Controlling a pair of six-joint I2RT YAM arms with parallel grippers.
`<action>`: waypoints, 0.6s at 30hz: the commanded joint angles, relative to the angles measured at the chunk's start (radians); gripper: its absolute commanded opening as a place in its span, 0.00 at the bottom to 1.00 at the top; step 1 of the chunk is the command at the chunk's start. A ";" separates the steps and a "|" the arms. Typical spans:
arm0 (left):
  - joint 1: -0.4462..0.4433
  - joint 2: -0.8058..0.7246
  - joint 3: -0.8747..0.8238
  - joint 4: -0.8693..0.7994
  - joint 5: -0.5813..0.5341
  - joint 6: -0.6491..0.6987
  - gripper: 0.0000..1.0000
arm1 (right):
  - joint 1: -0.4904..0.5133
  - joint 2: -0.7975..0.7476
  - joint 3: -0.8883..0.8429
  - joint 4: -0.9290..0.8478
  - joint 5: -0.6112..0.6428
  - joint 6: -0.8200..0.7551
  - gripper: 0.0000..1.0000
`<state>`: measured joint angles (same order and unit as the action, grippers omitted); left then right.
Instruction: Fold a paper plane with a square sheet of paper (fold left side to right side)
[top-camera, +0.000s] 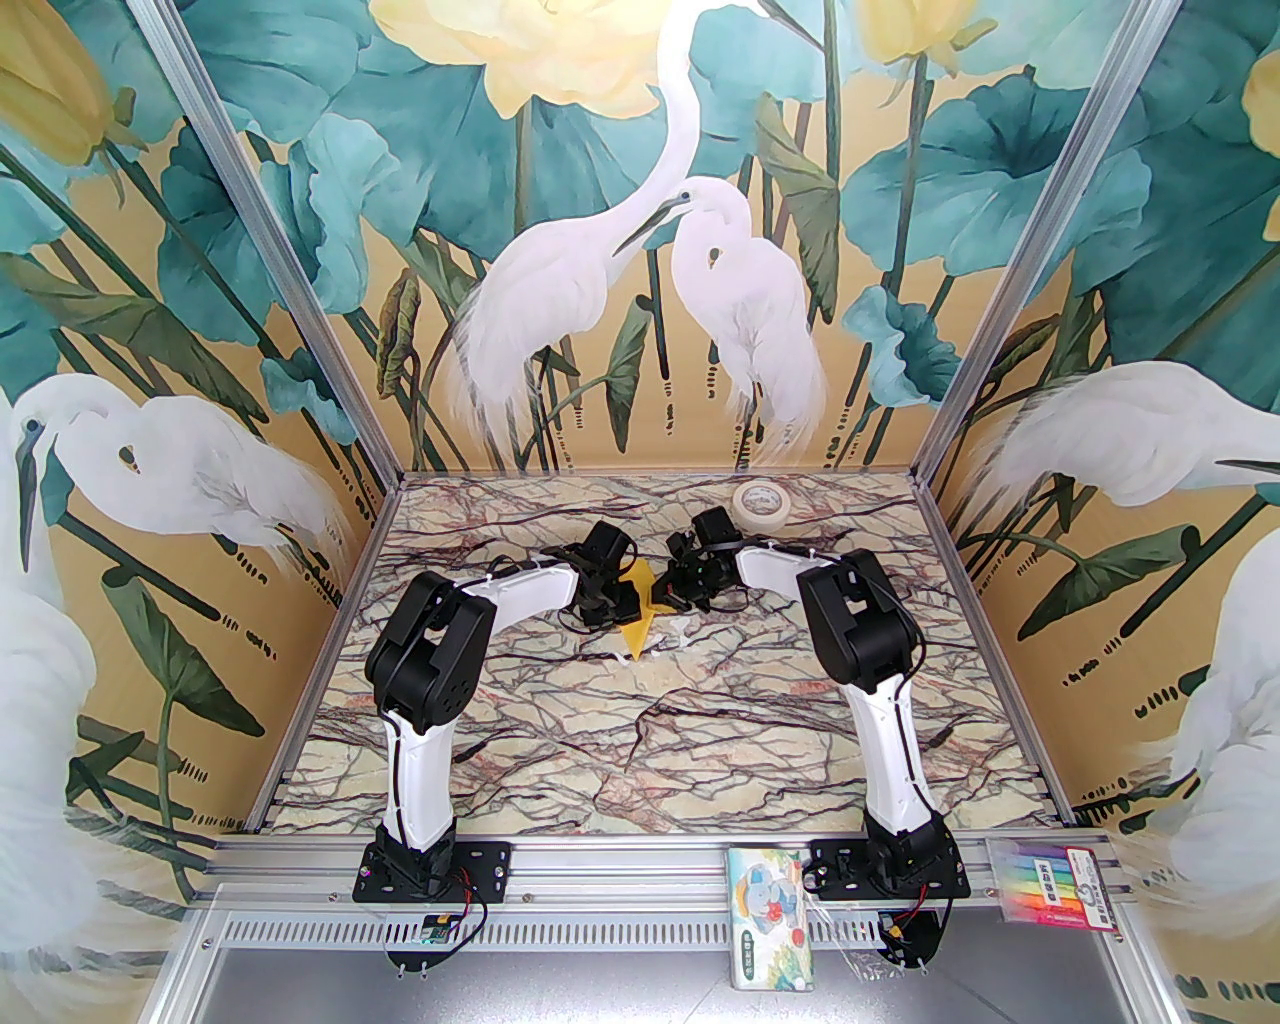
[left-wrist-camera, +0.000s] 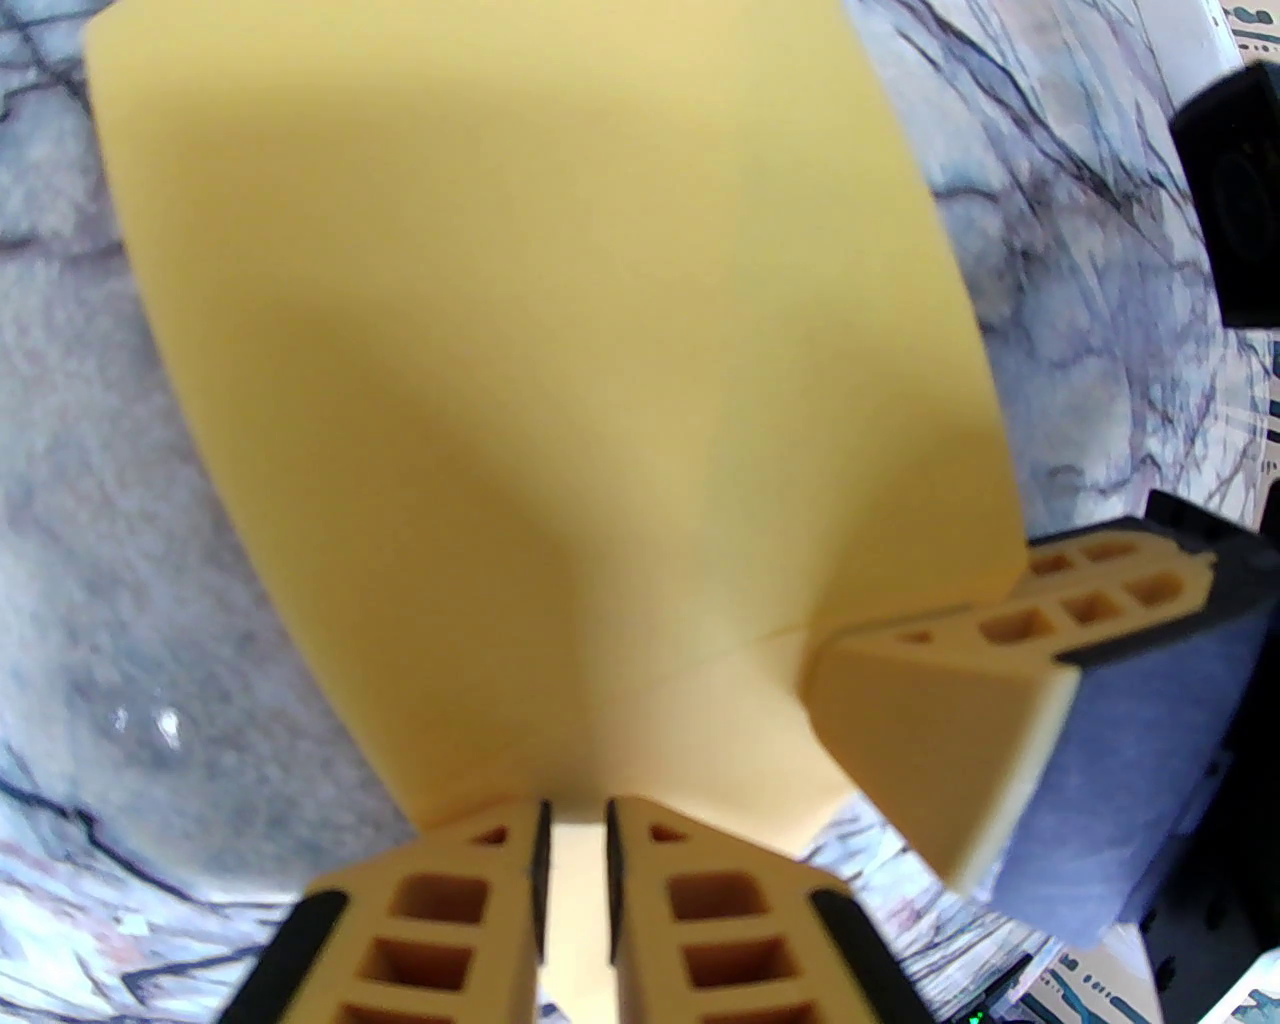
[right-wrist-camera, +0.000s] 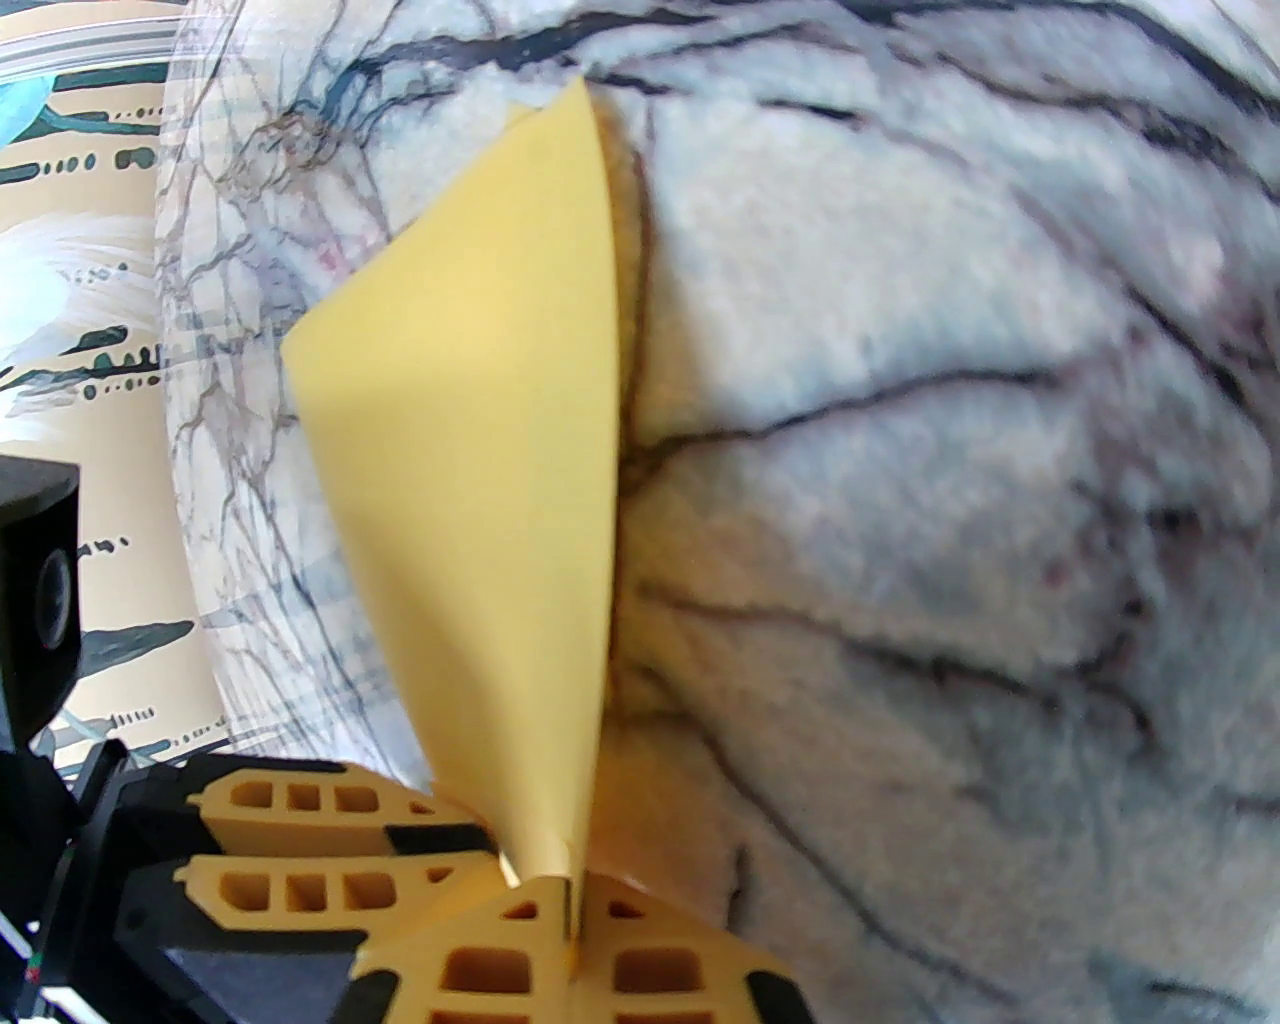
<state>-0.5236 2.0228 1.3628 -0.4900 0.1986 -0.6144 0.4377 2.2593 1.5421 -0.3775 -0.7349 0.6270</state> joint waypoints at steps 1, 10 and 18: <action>0.002 -0.051 -0.008 0.058 0.065 -0.034 0.14 | 0.014 -0.008 0.025 -0.036 0.054 -0.019 0.00; 0.002 0.034 0.022 0.037 0.058 -0.041 0.05 | 0.024 -0.021 0.042 -0.090 0.100 -0.019 0.00; -0.008 0.033 -0.017 0.044 0.067 -0.033 0.07 | 0.032 -0.040 0.055 -0.113 0.129 0.006 0.00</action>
<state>-0.5240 2.0506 1.3693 -0.4511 0.2466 -0.6460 0.4618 2.2581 1.5768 -0.4610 -0.6388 0.6254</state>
